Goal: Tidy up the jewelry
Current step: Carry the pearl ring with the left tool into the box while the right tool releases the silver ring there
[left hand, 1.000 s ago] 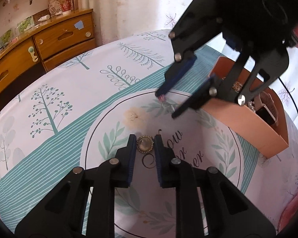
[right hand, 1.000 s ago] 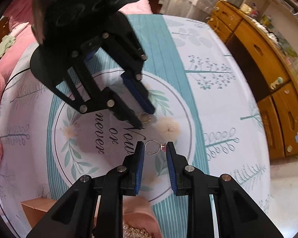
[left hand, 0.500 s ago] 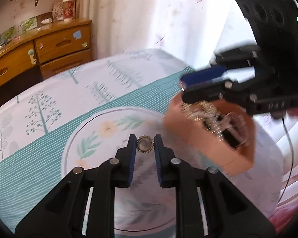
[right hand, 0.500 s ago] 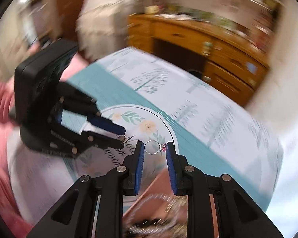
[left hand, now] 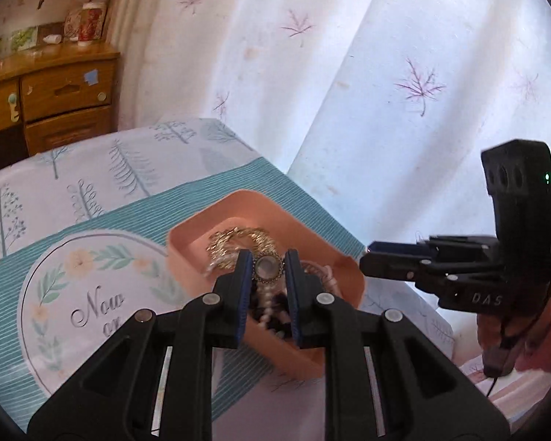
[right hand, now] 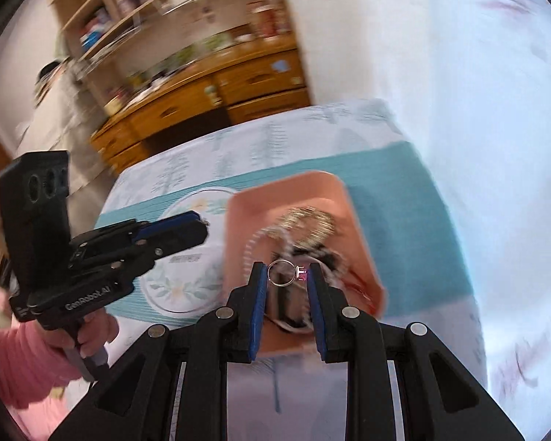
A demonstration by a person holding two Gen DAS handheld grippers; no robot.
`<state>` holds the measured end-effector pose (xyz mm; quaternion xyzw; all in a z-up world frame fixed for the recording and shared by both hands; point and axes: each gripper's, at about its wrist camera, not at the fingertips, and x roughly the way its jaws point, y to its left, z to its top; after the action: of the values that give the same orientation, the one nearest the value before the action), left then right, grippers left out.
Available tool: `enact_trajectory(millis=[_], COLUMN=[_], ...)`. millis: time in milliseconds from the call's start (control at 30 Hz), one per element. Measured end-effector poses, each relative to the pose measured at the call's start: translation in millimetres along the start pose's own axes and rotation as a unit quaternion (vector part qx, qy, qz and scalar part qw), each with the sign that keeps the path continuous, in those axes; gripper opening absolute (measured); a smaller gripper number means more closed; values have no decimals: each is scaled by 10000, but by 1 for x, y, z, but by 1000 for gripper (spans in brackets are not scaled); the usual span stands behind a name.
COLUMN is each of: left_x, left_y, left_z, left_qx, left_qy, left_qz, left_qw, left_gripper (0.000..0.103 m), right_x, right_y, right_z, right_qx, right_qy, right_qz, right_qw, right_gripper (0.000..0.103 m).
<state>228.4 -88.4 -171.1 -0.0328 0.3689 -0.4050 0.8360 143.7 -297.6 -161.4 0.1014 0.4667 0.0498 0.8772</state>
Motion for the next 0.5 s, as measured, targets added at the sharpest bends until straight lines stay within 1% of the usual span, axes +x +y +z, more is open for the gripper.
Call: enact_trajectory(millis=[67, 100, 133, 167, 200, 267, 300, 333, 367, 433, 467, 500], left_x=[4, 6, 7, 7, 4, -7, -14, -20, -28, -40, -46, -54], left_y=[-11, -14, -16, -20, -25, -33, -35, -38, -37, -39, -39, -39], left_z=[5, 8, 10, 12, 13, 14, 13, 10, 5, -8, -15, -24], left_qx=[-2, -2, 0, 1, -2, -46, -89, -162, -246, -479, -593, -797], left_qy=[42, 124, 210, 290, 356, 440, 511, 618, 705, 934, 1033, 1160], left_qz=[46, 64, 106, 190, 321, 517, 636, 838, 1036, 1451, 1572, 1776], left_qw=[10000, 9999, 9997, 9994, 9989, 9977, 9966, 9944, 9918, 9838, 9804, 9740], left_gripper=[17, 22, 27, 41, 49, 51, 55, 58, 63, 65, 65, 65], right_x=[-8, -9, -12, -14, -18, -31, -36, -40, -47, -51, -50, -49], right_y=[-14, -19, -24, -29, -32, -35, -36, -34, -33, -30, -28, -27], right_z=[-10, -10, -12, -15, -17, -21, -22, -22, -26, -33, -41, -48], right_qx=[387, 529, 674, 814, 919, 1127, 1192, 1225, 1250, 1352, 1414, 1480], right_qy=[-105, -133, -133, -116, -153, -302, -310, -305, -298, -218, -35, 174], right_qz=[-198, -223, -264, -350, -425, -429, -429, -452, -544, -834, -1011, -1117], right_qw=[9990, 9983, 9973, 9960, 9947, 9922, 9915, 9910, 9902, 9871, 9848, 9825], right_gripper=[24, 30, 53, 74, 78, 78, 78, 80, 85, 92, 92, 92])
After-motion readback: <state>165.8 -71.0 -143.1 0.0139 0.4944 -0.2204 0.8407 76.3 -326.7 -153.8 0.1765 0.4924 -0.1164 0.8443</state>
